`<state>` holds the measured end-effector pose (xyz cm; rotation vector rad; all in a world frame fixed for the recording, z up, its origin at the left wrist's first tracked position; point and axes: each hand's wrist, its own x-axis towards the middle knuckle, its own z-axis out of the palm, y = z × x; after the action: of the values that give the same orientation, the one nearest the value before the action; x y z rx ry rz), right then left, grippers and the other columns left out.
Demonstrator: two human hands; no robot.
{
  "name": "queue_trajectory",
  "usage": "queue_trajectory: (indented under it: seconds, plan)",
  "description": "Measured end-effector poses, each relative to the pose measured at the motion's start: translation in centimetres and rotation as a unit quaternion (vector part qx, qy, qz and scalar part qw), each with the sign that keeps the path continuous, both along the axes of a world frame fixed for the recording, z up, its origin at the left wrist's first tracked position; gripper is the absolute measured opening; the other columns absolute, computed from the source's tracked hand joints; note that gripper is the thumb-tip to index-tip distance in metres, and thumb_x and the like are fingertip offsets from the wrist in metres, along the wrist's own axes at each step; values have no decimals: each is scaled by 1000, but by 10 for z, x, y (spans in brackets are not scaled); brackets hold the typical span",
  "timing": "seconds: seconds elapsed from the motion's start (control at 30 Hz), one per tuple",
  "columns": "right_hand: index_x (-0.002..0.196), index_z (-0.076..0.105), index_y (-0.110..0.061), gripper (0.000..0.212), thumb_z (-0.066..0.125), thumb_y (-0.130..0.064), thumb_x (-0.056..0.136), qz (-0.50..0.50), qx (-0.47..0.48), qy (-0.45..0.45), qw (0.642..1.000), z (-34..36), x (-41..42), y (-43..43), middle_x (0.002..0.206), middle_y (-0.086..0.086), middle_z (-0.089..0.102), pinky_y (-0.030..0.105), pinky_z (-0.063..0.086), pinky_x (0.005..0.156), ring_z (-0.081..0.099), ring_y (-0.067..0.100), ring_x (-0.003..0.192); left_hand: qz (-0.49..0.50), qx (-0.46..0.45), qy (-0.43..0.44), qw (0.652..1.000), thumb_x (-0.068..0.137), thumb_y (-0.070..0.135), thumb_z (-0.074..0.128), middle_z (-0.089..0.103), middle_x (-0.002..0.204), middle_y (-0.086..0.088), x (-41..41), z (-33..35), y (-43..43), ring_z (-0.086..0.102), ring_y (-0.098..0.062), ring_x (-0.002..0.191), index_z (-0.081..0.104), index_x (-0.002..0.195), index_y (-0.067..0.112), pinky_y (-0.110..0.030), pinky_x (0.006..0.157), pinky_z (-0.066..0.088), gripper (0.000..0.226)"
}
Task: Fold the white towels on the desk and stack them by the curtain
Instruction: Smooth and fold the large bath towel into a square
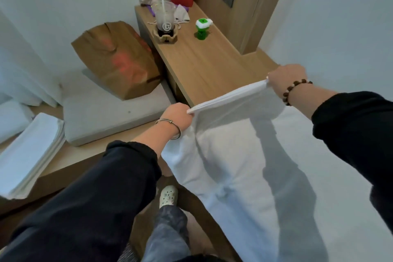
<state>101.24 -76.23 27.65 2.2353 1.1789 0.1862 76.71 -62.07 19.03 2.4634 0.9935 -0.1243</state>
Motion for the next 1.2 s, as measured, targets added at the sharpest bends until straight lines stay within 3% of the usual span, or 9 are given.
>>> queue_trajectory:
  seconds: [0.2, 0.3, 0.37, 0.47, 0.6, 0.83, 0.97, 1.1, 1.2]
  plan:
    - [117, 59, -30, 34, 36, -16, 97, -12, -33, -27, 999, 12, -16, -93, 84, -6, 60, 24, 35, 64, 56, 18, 78, -129, -100, 59, 985, 88, 17, 52, 47, 69, -5, -17, 27, -89, 42, -20, 66, 46, 68, 9, -27, 55, 30, 22]
    - [109, 63, -26, 26, 42, -19, 96, -26, -110, -36, 993, 0, -24, -134, 90, -8, 63, 24, 39, 65, 61, 17, 87, -220, -135, 112, 960, 85, 22, 59, 51, 86, -1, -21, 12, -127, 44, -16, 78, 56, 93, 15, -25, 63, 34, 11]
    - [105, 66, -26, 26, 42, -21, 96, -54, -157, -18, 986, -19, -31, -164, 98, -8, 65, 24, 39, 63, 61, 16, 87, -236, -213, 150, 936, 87, 27, 63, 57, 95, -1, -22, -5, -150, 51, -15, 80, 52, 125, 21, -24, 69, 43, 40]
    - [108, 65, -25, 30, 42, -15, 92, -132, -207, 41, 968, -54, -44, -207, 101, -9, 66, 27, 43, 71, 62, 17, 94, -180, -332, 151, 913, 91, 31, 60, 66, 81, -2, -20, -31, -174, 64, -13, 65, 47, 134, 20, -25, 63, 54, 46]
    - [127, 55, -21, 37, 42, -19, 93, -213, -200, 119, 949, -85, -53, -230, 128, 1, 59, 34, 43, 88, 57, 22, 107, -13, -204, -7, 979, 94, 18, 47, 60, 116, -8, 0, -53, -178, 59, -24, 102, 55, 123, 17, -28, 84, 46, 30]
    - [124, 43, -16, 32, 34, -14, 94, -40, 12, 146, 988, -105, -59, -189, 124, 5, 49, 35, 38, 90, 45, 25, 116, 104, -73, -70, 990, 93, 27, 53, 30, 146, -6, 17, -72, -156, 33, -29, 130, 32, 143, 23, -41, 99, 43, 55]
    - [131, 37, -13, 42, 38, -6, 90, -10, 70, 200, 977, -115, -63, -148, 130, 7, 43, 34, 39, 90, 42, 26, 117, 233, -198, -128, 944, 86, 24, 66, 37, 145, -10, 23, -87, -127, 39, -30, 130, 30, 144, 14, -41, 101, 40, 69]
    - [130, 34, -11, 55, 47, 0, 79, 19, 89, 245, 965, -124, -61, -104, 133, 7, 38, 34, 37, 87, 40, 27, 116, 195, -334, -105, 916, 81, 27, 72, 48, 131, -7, 22, -103, -103, 49, -23, 109, 29, 138, 15, -32, 89, 43, 73]
    - [144, 19, -12, 75, 56, -5, 78, 40, 36, 228, 972, -129, -49, -76, 151, 7, 20, 41, 25, 109, 24, 28, 135, 119, -334, -19, 935, 76, 38, 76, 53, 116, -1, 23, -110, -82, 51, -21, 104, 44, 123, 18, -35, 90, 46, 61]
